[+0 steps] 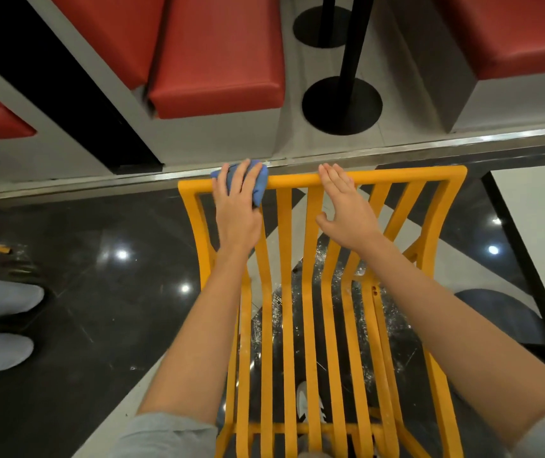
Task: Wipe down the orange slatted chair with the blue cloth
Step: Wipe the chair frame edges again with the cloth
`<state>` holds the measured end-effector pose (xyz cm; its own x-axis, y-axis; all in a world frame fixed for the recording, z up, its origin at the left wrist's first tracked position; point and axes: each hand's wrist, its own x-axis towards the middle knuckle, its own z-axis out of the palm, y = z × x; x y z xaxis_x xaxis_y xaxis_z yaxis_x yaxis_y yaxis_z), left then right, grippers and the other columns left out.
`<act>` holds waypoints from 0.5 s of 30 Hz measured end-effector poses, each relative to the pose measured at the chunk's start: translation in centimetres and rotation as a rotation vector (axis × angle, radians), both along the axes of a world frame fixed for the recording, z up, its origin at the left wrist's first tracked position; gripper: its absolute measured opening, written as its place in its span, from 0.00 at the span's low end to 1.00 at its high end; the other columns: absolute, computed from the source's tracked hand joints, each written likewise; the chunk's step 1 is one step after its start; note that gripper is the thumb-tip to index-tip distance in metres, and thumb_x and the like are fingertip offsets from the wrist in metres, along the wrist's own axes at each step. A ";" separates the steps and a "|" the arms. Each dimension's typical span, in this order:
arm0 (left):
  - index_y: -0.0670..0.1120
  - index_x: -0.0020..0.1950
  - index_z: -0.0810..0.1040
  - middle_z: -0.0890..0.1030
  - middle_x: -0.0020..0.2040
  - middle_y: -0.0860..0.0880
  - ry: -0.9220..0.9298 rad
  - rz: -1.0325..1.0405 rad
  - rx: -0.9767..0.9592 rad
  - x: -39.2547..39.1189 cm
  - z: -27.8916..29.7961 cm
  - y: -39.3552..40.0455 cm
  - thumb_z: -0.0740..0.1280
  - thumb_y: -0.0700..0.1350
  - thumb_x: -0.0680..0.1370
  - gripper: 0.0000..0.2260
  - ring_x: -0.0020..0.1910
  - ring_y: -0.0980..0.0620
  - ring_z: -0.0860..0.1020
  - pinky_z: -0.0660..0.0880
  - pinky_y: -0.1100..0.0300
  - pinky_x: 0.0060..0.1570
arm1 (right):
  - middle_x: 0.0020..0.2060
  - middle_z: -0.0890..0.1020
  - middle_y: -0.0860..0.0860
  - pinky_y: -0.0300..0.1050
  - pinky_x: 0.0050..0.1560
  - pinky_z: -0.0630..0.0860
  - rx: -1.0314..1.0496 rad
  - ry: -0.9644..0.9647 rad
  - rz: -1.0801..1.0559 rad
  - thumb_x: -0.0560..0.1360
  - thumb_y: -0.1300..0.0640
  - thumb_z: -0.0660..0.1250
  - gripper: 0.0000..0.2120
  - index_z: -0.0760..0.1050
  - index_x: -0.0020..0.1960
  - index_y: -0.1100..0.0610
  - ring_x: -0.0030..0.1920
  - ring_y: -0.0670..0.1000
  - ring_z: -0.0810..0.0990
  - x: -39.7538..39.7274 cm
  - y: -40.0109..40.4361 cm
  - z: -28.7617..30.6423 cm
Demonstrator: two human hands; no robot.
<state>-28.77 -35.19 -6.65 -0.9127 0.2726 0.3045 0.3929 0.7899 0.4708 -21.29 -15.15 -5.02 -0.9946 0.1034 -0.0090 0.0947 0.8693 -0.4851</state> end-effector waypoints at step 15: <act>0.51 0.81 0.51 0.47 0.81 0.51 -0.258 0.472 0.530 5.1 -5.9 -2.5 0.63 0.45 0.82 0.31 0.79 0.43 0.44 0.54 0.37 0.75 | 0.79 0.55 0.52 0.50 0.77 0.41 -0.063 0.059 0.270 0.76 0.67 0.62 0.35 0.54 0.79 0.56 0.79 0.52 0.50 -4.7 -10.5 3.4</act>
<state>-23.66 -37.65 -12.53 -0.9562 -0.2889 0.0468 -0.1055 0.4894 0.8657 -25.97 -25.69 -1.59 -0.9851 -0.1641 0.0519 -0.1661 0.8269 -0.5372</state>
